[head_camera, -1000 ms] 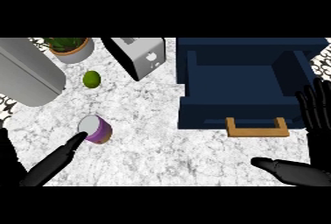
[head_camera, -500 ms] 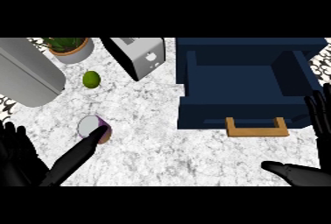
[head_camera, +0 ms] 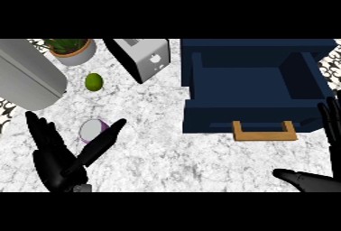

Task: Pick up the can, place it into the drawer and close the drawer

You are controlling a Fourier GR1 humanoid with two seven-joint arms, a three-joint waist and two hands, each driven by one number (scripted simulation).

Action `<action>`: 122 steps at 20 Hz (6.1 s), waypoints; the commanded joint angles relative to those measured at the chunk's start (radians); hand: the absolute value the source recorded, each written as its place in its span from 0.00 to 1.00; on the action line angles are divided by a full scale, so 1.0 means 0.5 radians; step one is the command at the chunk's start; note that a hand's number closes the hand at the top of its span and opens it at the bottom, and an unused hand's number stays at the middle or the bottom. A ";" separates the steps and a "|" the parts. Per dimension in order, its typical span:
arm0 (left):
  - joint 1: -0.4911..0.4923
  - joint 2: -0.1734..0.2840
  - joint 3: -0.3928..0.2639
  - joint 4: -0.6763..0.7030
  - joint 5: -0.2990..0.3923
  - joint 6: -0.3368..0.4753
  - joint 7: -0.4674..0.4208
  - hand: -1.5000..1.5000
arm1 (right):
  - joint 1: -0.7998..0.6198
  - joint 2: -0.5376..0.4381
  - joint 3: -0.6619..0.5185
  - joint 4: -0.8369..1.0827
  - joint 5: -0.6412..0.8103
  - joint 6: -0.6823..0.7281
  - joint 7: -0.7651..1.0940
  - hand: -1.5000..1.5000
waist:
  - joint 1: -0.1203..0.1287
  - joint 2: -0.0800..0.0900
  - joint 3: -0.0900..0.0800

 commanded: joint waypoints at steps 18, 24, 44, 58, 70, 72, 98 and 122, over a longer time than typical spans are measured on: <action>0.032 -0.001 0.063 0.886 1.596 0.376 -1.631 0.00 | 0.011 -0.030 -0.133 -0.165 -0.058 0.095 0.142 0.00 | 0.005 0.000 -0.003; -0.142 -0.001 0.385 1.315 2.075 0.069 -2.074 0.00 | 0.052 -0.050 -0.216 -0.301 -0.163 0.113 0.274 0.00 | -0.002 0.001 -0.004; -0.569 0.084 0.785 2.393 2.654 -0.570 -2.853 0.00 | -0.026 -0.013 -0.256 -0.347 -0.123 0.162 0.379 0.00 | -0.005 0.002 -0.001; -0.812 0.021 0.812 2.757 2.566 -0.980 -2.982 1.00 | 0.004 0.032 -0.275 -0.280 -0.040 0.217 0.238 0.00 | -0.010 0.003 -0.001; -1.076 0.252 0.565 2.891 2.313 -1.474 -2.738 1.00 | -0.094 0.020 -0.296 -0.292 0.001 0.171 0.280 0.00 | -0.019 0.006 -0.001; -1.135 0.224 0.405 2.921 2.211 -1.689 -2.640 1.00 | -0.066 0.017 -0.293 -0.302 -0.017 0.201 0.256 0.00 | -0.058 0.011 -0.001; -1.971 0.189 0.211 1.962 1.926 -1.445 -1.224 1.00 | -0.125 -0.024 -0.355 -0.394 0.046 0.152 0.382 0.00 | -0.003 -0.001 0.000; -3.102 -0.001 0.111 2.784 1.970 -1.142 -0.871 1.00 | -0.206 -0.045 -0.380 -0.422 -0.077 0.167 0.460 0.00 | -0.119 0.024 0.003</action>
